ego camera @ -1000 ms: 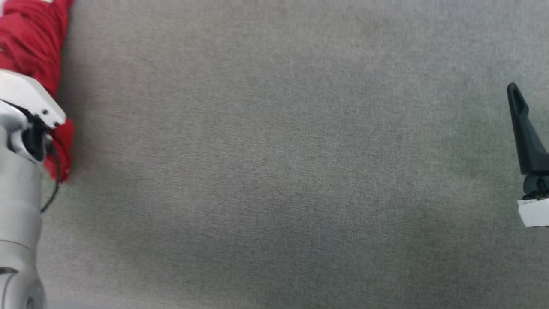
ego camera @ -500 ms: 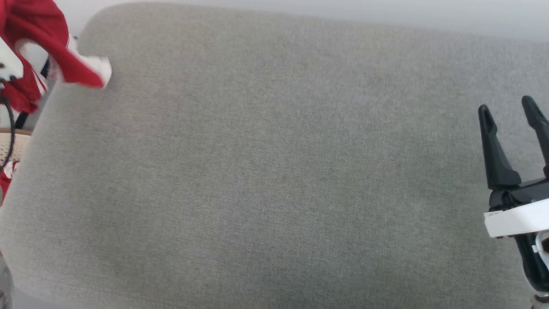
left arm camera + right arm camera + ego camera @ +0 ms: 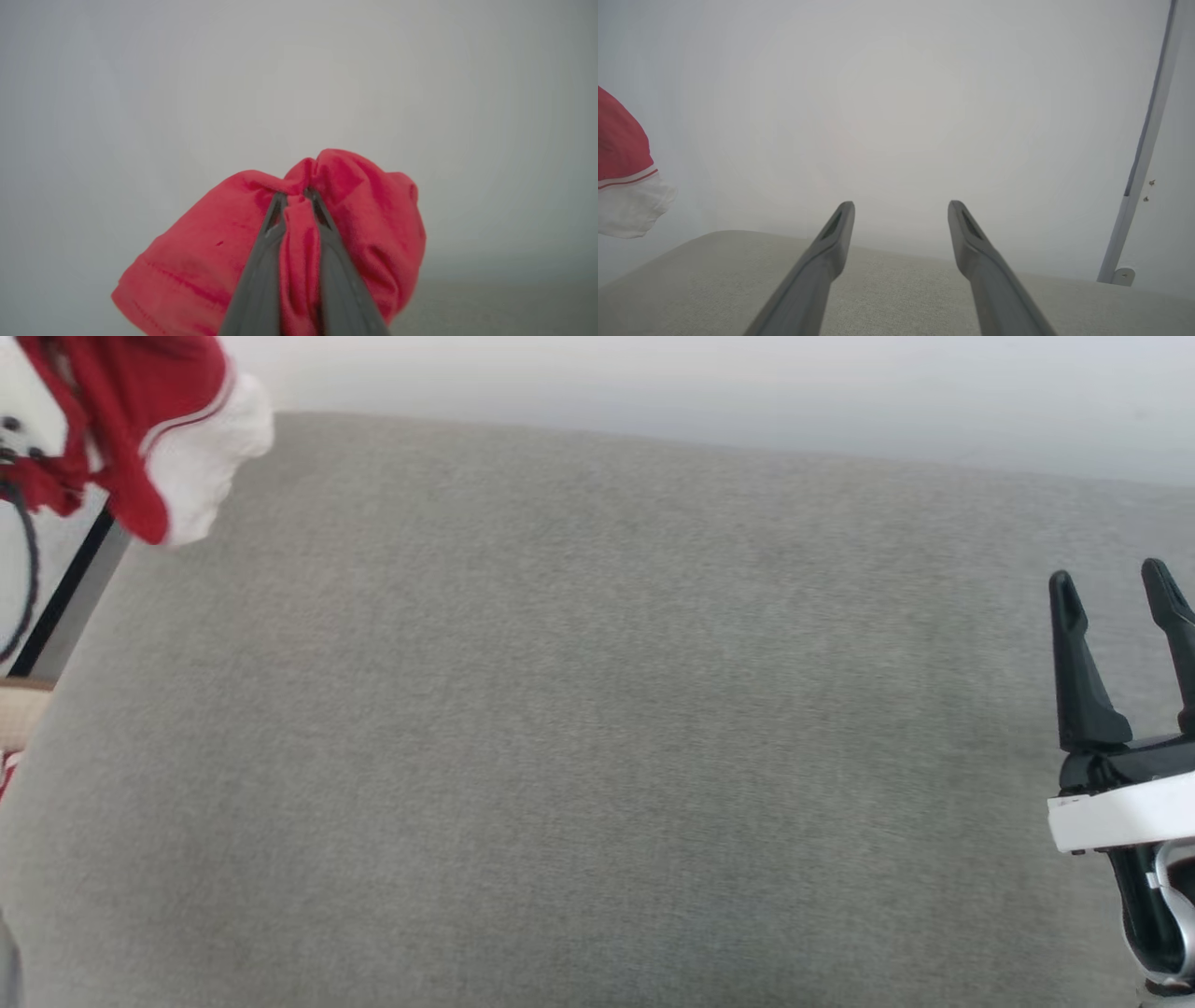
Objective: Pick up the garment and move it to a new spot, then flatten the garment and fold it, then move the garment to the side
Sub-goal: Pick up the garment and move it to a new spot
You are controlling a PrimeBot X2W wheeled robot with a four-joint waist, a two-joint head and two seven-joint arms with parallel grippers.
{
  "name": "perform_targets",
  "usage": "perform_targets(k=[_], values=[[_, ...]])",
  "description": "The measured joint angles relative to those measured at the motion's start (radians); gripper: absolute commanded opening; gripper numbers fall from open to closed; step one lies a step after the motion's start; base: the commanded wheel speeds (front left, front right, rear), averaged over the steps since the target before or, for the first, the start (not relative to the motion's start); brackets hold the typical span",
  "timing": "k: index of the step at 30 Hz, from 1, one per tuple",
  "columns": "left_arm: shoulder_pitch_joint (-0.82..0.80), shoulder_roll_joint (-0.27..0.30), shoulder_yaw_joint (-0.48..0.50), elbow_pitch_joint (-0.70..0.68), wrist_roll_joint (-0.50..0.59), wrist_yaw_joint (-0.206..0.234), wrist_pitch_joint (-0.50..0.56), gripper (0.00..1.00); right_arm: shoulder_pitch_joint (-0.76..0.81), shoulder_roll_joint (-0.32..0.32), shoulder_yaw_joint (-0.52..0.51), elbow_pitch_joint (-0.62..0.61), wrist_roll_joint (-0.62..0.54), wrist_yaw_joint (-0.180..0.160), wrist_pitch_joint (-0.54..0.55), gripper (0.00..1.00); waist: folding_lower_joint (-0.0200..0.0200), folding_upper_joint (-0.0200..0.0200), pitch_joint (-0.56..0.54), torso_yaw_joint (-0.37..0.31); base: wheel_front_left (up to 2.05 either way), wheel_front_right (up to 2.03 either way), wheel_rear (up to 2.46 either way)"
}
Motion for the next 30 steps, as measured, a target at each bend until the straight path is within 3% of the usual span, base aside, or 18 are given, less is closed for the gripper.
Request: perform_targets(k=[19,25,30], values=[[0.264,-0.060,-0.119,-0.675,-0.073,0.064,0.428,0.00,0.045,0.045,-0.174,0.033,-0.022,0.000,-0.054,1.00,0.0000,0.0000,-0.042,-0.238,0.00,0.00,0.00],[0.321,-0.104,-0.199,-0.777,-0.086,0.085,0.548,0.00,0.051,0.066,-0.172,0.054,-0.018,0.000,-0.069,1.00,0.0000,0.0000,-0.031,-0.308,0.00,0.00,0.00],[0.414,-0.135,-0.279,-0.784,-0.104,0.103,0.625,0.00,0.051,0.086,-0.130,0.088,-0.018,0.000,-0.085,1.00,0.0000,0.0000,-0.014,-0.367,0.00,0.00,0.00]])
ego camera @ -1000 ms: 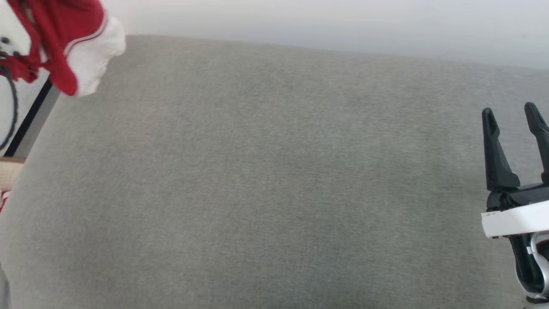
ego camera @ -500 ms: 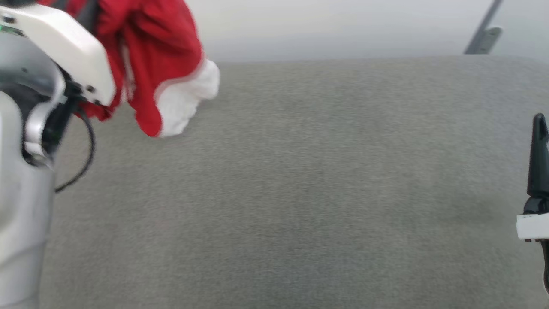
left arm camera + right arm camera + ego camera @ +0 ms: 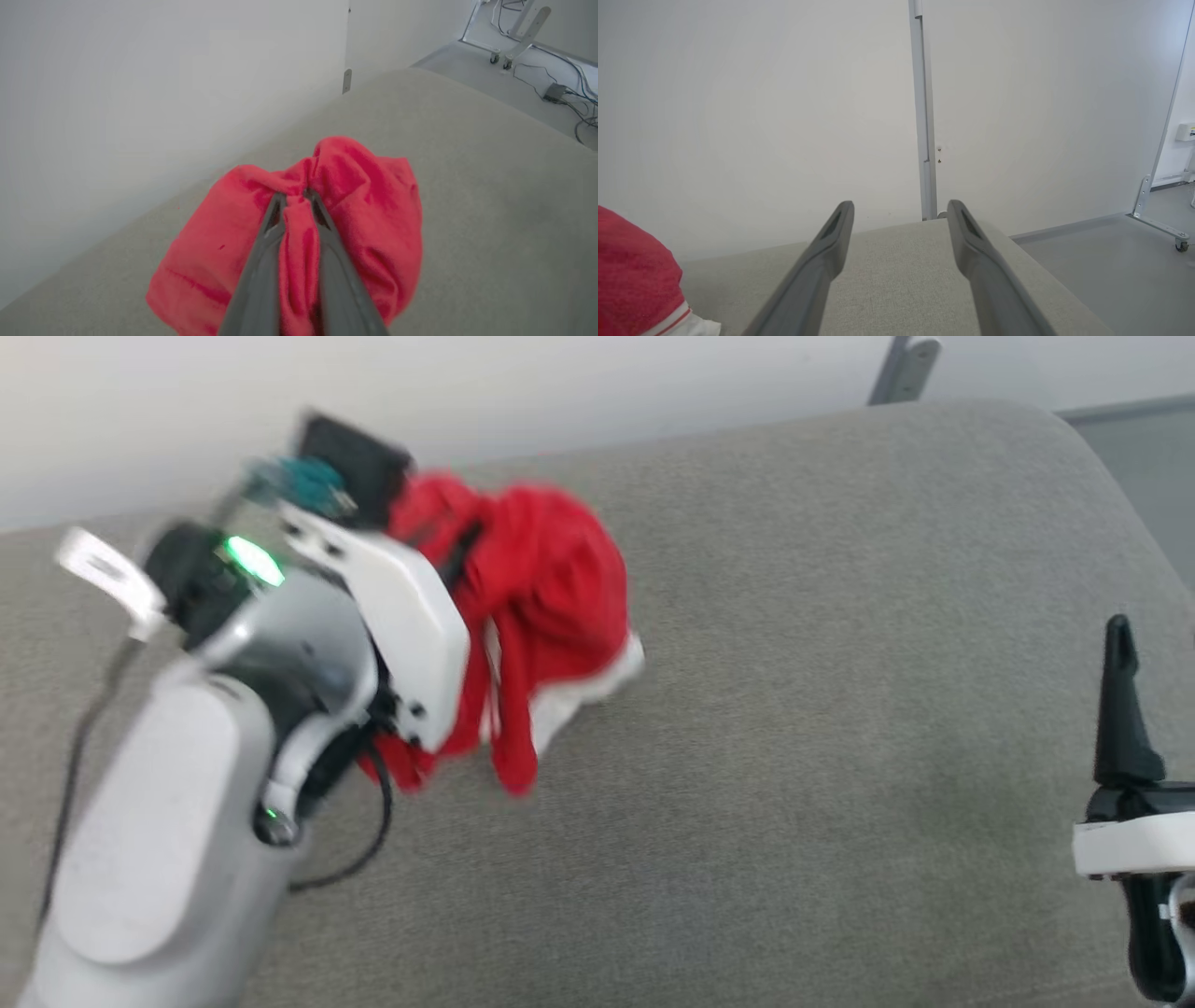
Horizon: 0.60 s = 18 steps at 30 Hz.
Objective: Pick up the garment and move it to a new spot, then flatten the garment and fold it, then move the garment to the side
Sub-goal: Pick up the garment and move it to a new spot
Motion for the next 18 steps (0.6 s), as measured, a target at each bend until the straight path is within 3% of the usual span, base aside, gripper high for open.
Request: perform_targets(k=[9,18], values=[[0.146,-0.034,-0.066,0.191,-0.043,0.006,0.026,0.00,-0.002,0.016,0.044,0.064,0.006,0.000,-0.030,1.00,0.0000,0.0000,0.022,-0.050,0.00,0.00,0.00],[0.200,-0.079,-0.114,0.419,-0.065,-0.016,0.002,0.00,-0.010,0.021,0.078,0.103,0.008,0.000,-0.046,1.00,-0.0001,0.0000,0.029,-0.060,0.00,0.00,0.00]])
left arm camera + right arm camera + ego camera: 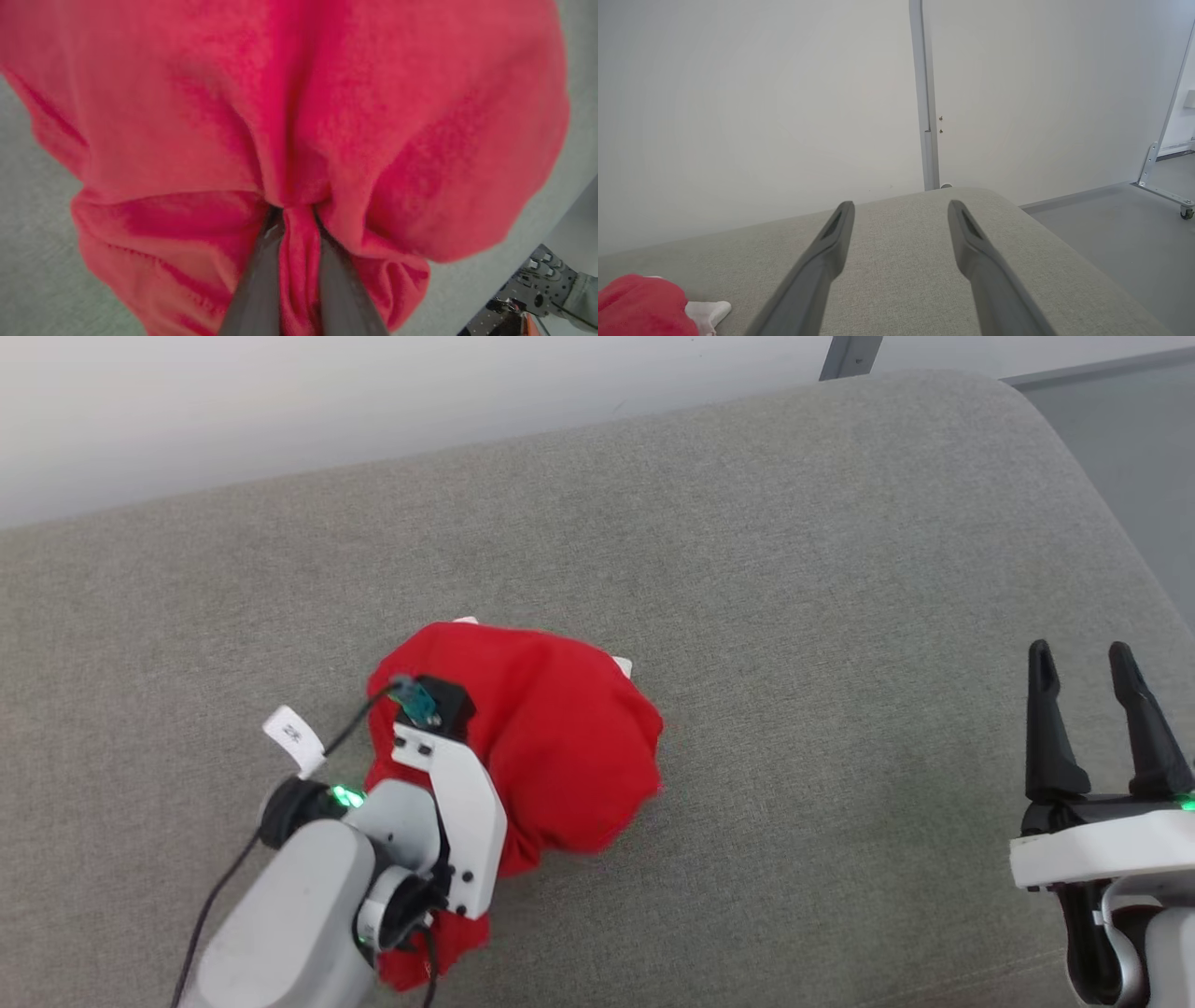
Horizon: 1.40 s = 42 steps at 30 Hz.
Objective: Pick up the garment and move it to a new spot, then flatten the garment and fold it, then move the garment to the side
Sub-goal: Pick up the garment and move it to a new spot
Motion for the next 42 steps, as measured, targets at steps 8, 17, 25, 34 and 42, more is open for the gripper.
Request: perform_targets(k=[8,17,25,34,42], values=[[-0.033,-0.050,-0.013,0.175,-0.011,-0.023,-0.056,0.00,-0.021,-0.009,0.039,0.025,0.005,0.000,-0.007,1.00,0.0000,0.0000,-0.011,0.006,0.00,0.00,0.00],[-0.042,-0.043,0.024,0.174,-0.033,-0.061,-0.214,1.00,-0.019,-0.040,0.066,0.034,0.007,0.000,-0.010,1.00,0.0001,0.0000,-0.050,0.036,0.00,0.00,0.00],[-0.009,0.000,0.110,0.037,-0.049,-0.061,-0.418,1.00,-0.002,-0.071,0.072,0.049,0.015,0.000,-0.014,1.00,0.0000,0.0000,-0.085,0.080,0.00,0.00,0.00],[0.116,0.066,0.214,-0.078,-0.024,-0.035,-0.698,1.00,0.021,-0.105,0.087,0.080,0.007,0.000,-0.026,1.00,0.0001,0.0000,-0.133,0.140,0.00,0.00,0.00],[0.259,0.109,0.278,-0.131,-0.015,-0.009,-0.857,1.00,0.042,-0.110,0.084,0.096,-0.010,0.000,-0.032,1.00,0.0000,0.0000,-0.166,0.189,0.00,0.00,0.00]])
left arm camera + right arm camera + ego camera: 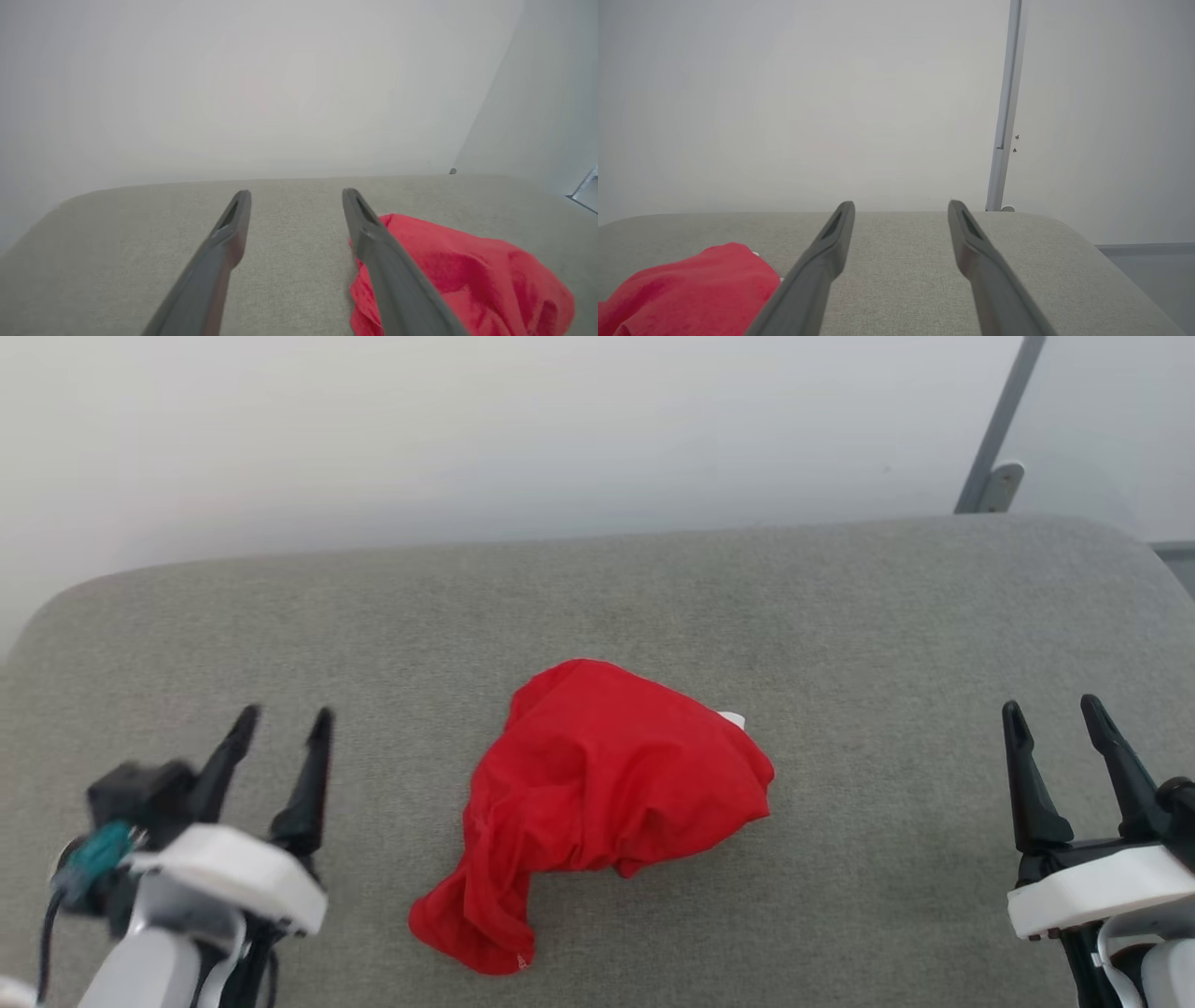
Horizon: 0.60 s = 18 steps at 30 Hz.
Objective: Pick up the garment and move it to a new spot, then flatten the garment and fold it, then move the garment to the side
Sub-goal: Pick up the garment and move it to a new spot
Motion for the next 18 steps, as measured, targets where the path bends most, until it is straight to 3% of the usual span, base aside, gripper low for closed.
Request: perform_targets(k=[10,18], values=[[0.175,0.020,0.068,-0.054,-0.009,0.031,-0.125,1.00,0.010,-0.010,0.003,0.017,-0.013,0.000,-0.013,1.00,0.0000,0.0000,-0.016,0.029,0.00,0.00,0.00],[0.258,-0.002,0.128,-0.074,-0.009,0.014,-0.166,1.00,0.021,-0.007,0.003,0.033,-0.033,0.000,-0.030,1.00,0.0000,0.0000,-0.017,0.046,0.00,0.00,0.00]])
